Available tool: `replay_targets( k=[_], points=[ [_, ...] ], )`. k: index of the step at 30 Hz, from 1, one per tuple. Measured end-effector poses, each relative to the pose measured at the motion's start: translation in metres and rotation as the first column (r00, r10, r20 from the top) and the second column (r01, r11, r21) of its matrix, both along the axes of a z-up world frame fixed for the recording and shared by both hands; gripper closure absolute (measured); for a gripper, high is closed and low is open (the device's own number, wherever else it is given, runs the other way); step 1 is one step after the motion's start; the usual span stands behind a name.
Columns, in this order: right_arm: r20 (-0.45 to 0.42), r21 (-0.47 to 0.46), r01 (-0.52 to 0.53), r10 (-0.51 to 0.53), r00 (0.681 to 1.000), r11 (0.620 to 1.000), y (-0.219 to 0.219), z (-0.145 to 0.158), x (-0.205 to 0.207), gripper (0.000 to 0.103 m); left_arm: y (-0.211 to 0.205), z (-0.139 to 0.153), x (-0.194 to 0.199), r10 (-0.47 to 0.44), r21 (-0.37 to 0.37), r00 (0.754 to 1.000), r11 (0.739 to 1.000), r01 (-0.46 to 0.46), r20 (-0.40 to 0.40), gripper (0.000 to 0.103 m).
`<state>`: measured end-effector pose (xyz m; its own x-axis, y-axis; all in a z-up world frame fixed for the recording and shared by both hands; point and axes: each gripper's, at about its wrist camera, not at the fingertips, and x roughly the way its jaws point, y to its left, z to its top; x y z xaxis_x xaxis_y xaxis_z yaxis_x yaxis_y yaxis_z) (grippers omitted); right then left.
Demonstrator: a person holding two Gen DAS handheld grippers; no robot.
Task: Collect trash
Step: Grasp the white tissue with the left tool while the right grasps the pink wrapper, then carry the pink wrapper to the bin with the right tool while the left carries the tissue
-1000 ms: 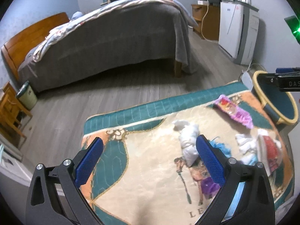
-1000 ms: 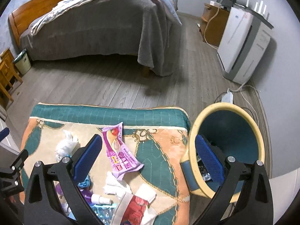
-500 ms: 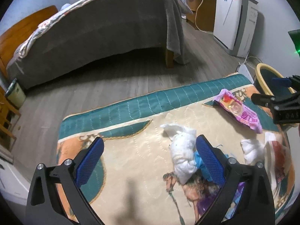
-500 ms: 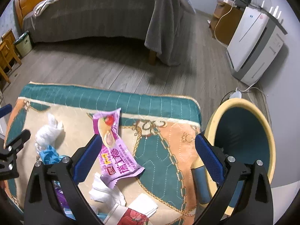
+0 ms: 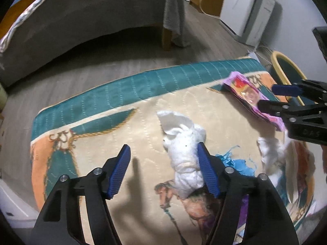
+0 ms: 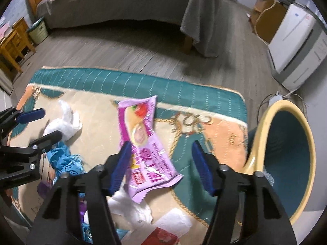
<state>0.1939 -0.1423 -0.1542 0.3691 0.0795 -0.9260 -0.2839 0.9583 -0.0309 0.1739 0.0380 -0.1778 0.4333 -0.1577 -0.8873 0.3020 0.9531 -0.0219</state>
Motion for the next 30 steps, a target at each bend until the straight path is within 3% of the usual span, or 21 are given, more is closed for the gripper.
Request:
replay_targets(
  k=[4,9,17,30],
  points=[
    [-0.056,-0.021,-0.032,0.031,0.998,0.999,0.007,-0.01,-0.003,0.077,-0.006,-0.003,-0.001,-0.027,-0.012,0.999,1.0,0.027,-0.037,0.054],
    [-0.036,-0.037,-0.068,0.067,0.997,0.997,0.012,-0.005,-0.008,0.094,-0.011,-0.002,-0.004,-0.062,-0.025,0.997,0.998,0.061,-0.055,0.077],
    [0.023,0.022,-0.055,0.054,0.998,0.998,0.006,0.028,-0.013,0.096,-0.014,0.018,-0.011,-0.078,0.019,0.997,0.997,0.078,0.013,0.078],
    [0.166,0.112,0.053,-0.072,0.983,0.992,-0.036,0.114,-0.022,0.096,-0.012,0.094,-0.029,-0.035,-0.024,0.978,0.999,0.041,0.208,0.078]
  ],
)
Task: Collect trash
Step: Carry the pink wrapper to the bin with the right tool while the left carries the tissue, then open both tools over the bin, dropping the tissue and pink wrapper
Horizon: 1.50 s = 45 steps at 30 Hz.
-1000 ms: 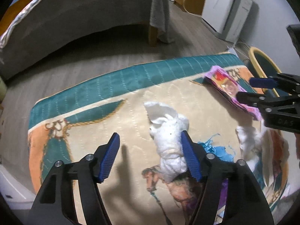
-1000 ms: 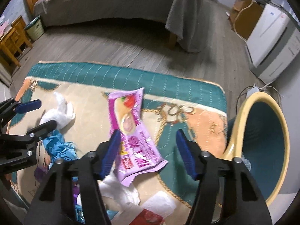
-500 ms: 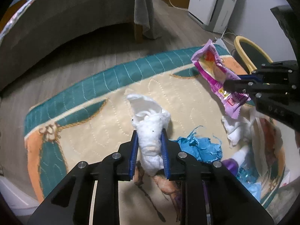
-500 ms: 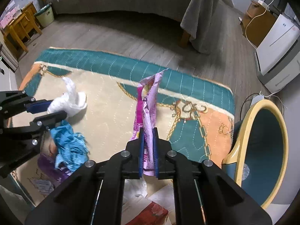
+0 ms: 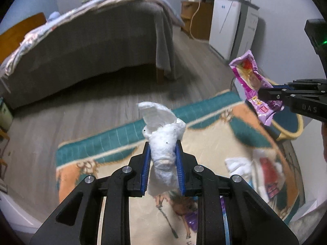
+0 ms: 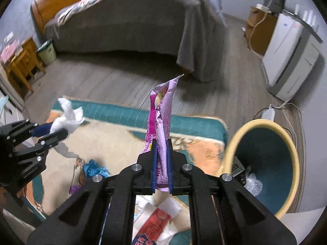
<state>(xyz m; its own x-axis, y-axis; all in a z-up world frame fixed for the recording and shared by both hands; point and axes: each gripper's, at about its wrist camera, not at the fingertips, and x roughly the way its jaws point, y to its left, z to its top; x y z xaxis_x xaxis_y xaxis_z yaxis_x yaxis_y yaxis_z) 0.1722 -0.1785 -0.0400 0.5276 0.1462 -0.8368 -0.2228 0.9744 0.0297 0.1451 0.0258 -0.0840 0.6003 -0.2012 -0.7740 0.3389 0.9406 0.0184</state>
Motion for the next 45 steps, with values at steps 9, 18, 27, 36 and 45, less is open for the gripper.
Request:
replay_targets(
  k=[9,18,27,36,45],
  points=[
    [0.08,0.026,0.087,-0.089,0.993,0.996,-0.049,0.035,-0.013,0.096,-0.024,0.031,-0.008,-0.031,-0.019,0.996,0.999,0.033,0.081,0.078],
    [0.131,0.017,0.207,-0.207,0.969,0.978,-0.116,0.049,-0.025,0.096,-0.065,0.034,-0.021,-0.128,-0.003,0.986,0.992,0.129,0.107,0.078],
    [0.085,0.07,0.336,-0.341,0.936,0.939,-0.184,0.021,-0.018,0.096,-0.107,0.027,-0.026,-0.194,-0.008,0.975,0.981,0.196,0.106,0.078],
    [0.005,0.067,0.393,-0.394,0.919,0.917,-0.208,-0.021,0.0,0.096,-0.148,0.008,-0.031,-0.25,-0.021,0.966,0.967,0.252,0.067,0.078],
    [-0.069,0.093,0.458,-0.454,0.889,0.884,-0.239,-0.043,0.001,0.095,-0.203,-0.002,-0.017,-0.242,-0.109,0.97,0.964,0.243,0.028,0.078]
  ],
)
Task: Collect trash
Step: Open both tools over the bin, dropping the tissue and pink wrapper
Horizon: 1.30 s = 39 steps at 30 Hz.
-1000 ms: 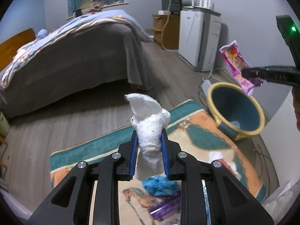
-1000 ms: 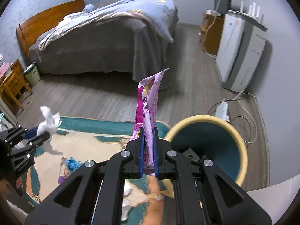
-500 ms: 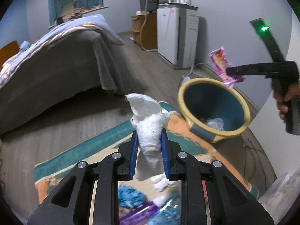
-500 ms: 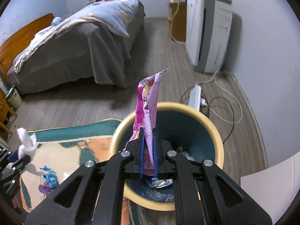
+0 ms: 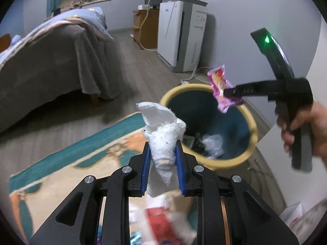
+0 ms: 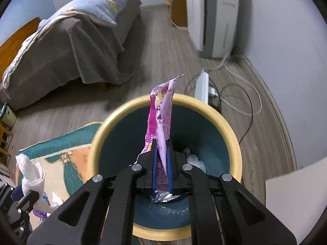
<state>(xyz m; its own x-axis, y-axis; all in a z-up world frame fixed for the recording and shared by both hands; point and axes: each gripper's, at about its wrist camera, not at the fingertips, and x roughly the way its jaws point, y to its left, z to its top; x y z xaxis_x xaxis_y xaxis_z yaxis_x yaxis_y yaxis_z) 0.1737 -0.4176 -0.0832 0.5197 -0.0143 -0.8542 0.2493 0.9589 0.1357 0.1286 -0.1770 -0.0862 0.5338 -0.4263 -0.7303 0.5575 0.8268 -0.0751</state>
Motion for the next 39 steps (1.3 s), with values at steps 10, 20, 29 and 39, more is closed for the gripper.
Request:
replay_targets(
  k=[10,20,29,39],
  points=[
    [-0.045,0.071,0.085,-0.082,0.996,0.994,-0.033,-0.02,-0.007,0.095,-0.063,-0.014,0.026,-0.07,0.055,0.997,0.996,0.071,-0.025,0.078],
    [-0.047,0.109,0.115,-0.111,0.993,0.987,-0.042,-0.022,-0.008,0.092,-0.087,-0.016,0.045,-0.087,0.077,0.996,0.993,0.087,0.007,0.056],
    [-0.037,0.108,0.128,-0.124,0.992,0.986,-0.04,-0.019,-0.008,0.049,-0.076,-0.014,0.039,-0.061,0.076,0.997,0.995,0.058,0.038,0.02],
    [-0.002,0.063,0.141,-0.141,0.99,0.988,-0.032,0.0,-0.01,0.006,-0.035,0.0,0.03,0.025,0.095,0.997,0.995,-0.032,0.08,0.008]
  ],
)
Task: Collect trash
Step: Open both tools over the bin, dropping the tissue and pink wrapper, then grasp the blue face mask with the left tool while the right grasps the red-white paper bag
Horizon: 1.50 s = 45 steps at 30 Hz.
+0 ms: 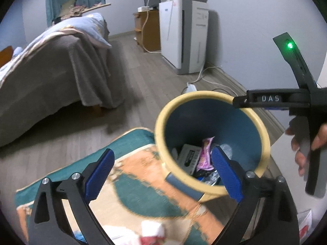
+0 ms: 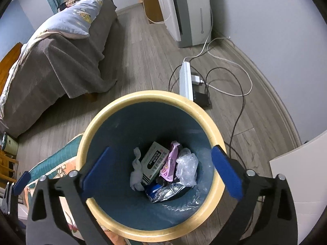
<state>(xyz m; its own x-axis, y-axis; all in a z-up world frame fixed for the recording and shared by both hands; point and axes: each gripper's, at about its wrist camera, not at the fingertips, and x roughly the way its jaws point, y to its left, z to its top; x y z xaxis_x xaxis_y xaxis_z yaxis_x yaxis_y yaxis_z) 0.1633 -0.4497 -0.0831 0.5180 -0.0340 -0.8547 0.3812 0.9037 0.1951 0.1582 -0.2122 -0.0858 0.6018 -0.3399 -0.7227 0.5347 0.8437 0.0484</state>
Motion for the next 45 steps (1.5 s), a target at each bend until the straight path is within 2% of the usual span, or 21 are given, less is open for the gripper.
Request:
replay_targets(
  k=[5,13,16,18,22,27,33,36,40,45],
  points=[
    [0.007,-0.061,-0.039,0.04,0.999,0.997,0.021,0.019,-0.008,0.006,0.043,0.028,-0.016,0.056,-0.008,0.998,0.998,-0.056,0.024,0.006],
    [0.077,-0.009,-0.11,0.111,0.991,0.994,0.084,0.06,-0.035,0.006,0.124,0.074,-0.054,0.168,-0.013,0.98,0.986,-0.168,0.108,0.005],
    [0.076,-0.027,-0.152,0.153,0.985,0.988,0.114,0.067,-0.044,0.006,0.152,0.08,-0.075,0.206,-0.001,0.968,0.978,-0.208,0.144,0.005],
    [0.063,-0.039,-0.178,0.18,0.982,0.983,0.134,0.067,-0.05,0.006,0.166,0.079,-0.084,0.225,-0.01,0.964,0.974,-0.226,0.141,0.005],
    [0.037,-0.061,-0.207,0.21,0.977,0.976,0.166,0.06,-0.058,0.006,0.195,0.069,-0.1,0.259,-0.016,0.96,0.966,-0.259,0.108,0.005],
    [-0.02,-0.109,-0.259,0.258,0.966,0.96,0.2,0.04,-0.066,0.006,0.217,0.065,-0.105,0.282,-0.079,0.958,0.958,-0.277,0.059,0.005],
    [-0.123,-0.136,-0.312,0.297,0.947,0.94,0.23,0.008,-0.068,0.006,0.233,0.053,-0.098,0.308,-0.067,0.951,0.95,-0.306,0.02,0.005],
    [-0.162,-0.15,-0.331,0.308,0.938,0.931,0.24,-0.006,-0.068,0.006,0.241,0.042,-0.094,0.318,-0.034,0.948,0.948,-0.318,0.004,0.005],
    [-0.184,-0.141,-0.335,0.308,0.934,0.932,0.244,-0.016,-0.068,0.006,0.242,0.031,-0.091,0.31,0.012,0.951,0.951,-0.31,-0.013,0.005],
    [-0.204,-0.131,-0.337,0.307,0.93,0.932,0.242,-0.025,-0.068,0.006,0.242,0.022,-0.088,0.303,0.036,0.952,0.953,-0.301,-0.036,0.005]
  ],
)
